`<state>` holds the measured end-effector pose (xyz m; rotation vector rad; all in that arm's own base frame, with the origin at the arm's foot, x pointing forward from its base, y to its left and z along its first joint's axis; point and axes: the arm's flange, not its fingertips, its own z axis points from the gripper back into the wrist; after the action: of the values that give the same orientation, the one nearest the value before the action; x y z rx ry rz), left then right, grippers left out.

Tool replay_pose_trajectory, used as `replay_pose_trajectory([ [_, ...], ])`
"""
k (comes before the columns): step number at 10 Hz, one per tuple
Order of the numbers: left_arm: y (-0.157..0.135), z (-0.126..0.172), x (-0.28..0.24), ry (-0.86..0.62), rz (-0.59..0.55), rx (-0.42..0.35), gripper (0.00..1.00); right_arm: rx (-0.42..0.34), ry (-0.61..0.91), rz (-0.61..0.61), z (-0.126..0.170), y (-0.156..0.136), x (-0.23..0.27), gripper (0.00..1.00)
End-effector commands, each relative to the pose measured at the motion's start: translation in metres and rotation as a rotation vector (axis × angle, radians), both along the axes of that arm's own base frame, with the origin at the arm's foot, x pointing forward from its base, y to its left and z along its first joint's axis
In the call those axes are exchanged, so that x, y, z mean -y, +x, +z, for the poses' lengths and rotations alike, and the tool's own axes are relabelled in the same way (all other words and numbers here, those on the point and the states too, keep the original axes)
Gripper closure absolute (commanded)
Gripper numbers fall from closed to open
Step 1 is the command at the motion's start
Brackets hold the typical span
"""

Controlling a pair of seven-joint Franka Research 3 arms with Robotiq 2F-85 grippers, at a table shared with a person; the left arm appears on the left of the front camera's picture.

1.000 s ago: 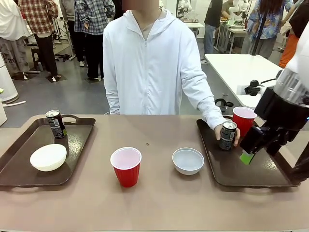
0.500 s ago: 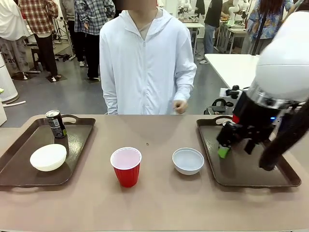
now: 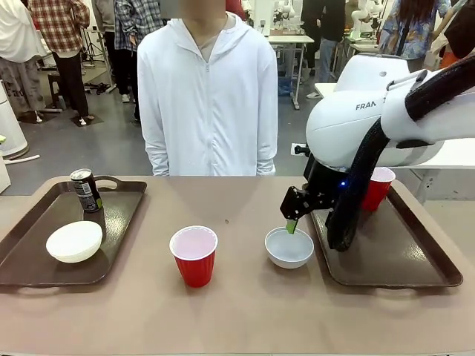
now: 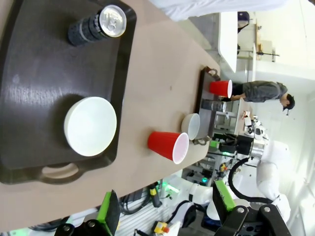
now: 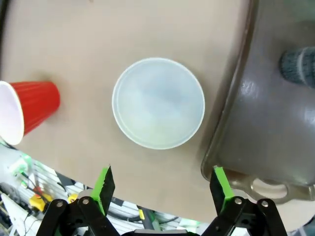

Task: Prepare tableware on both trays.
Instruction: Pick up a Picnic Bowl from the table and place it on a Handle tray.

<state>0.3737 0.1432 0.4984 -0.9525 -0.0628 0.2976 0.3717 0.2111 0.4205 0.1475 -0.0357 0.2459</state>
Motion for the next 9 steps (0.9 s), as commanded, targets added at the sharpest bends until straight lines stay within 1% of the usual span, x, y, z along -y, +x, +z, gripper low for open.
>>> replay_pose_trajectory([
  [1, -0.001, 0.001, -0.004, -0.009, -0.010, 0.011, 0.00, -0.001, -0.012, 0.019, 0.010, -0.019, 0.011, 0.00],
  [3, -0.001, 0.001, -0.004, -0.009, -0.010, 0.011, 0.00, -0.001, -0.012, 0.019, 0.010, -0.019, 0.011, 0.00],
  [4, -0.001, 0.001, -0.004, -0.009, -0.010, 0.011, 0.00, -0.001, -0.005, 0.003, 0.007, -0.008, 0.004, 0.00],
  [5, -0.001, 0.001, -0.004, -0.009, -0.010, 0.011, 0.00, -0.005, 0.012, -0.109, -0.002, 0.004, 0.002, 0.00],
  [6, -0.001, 0.001, -0.004, -0.009, -0.010, 0.011, 0.00, 0.017, -0.020, -0.207, -0.016, 0.016, -0.002, 0.00],
  [7, -0.001, 0.001, -0.004, -0.009, -0.010, 0.011, 0.00, 0.036, -0.039, -0.255, -0.030, 0.029, -0.007, 0.00],
  [9, -0.001, 0.001, -0.004, -0.009, -0.010, 0.011, 0.00, 0.014, -0.096, -0.327, -0.054, 0.048, -0.017, 0.00],
])
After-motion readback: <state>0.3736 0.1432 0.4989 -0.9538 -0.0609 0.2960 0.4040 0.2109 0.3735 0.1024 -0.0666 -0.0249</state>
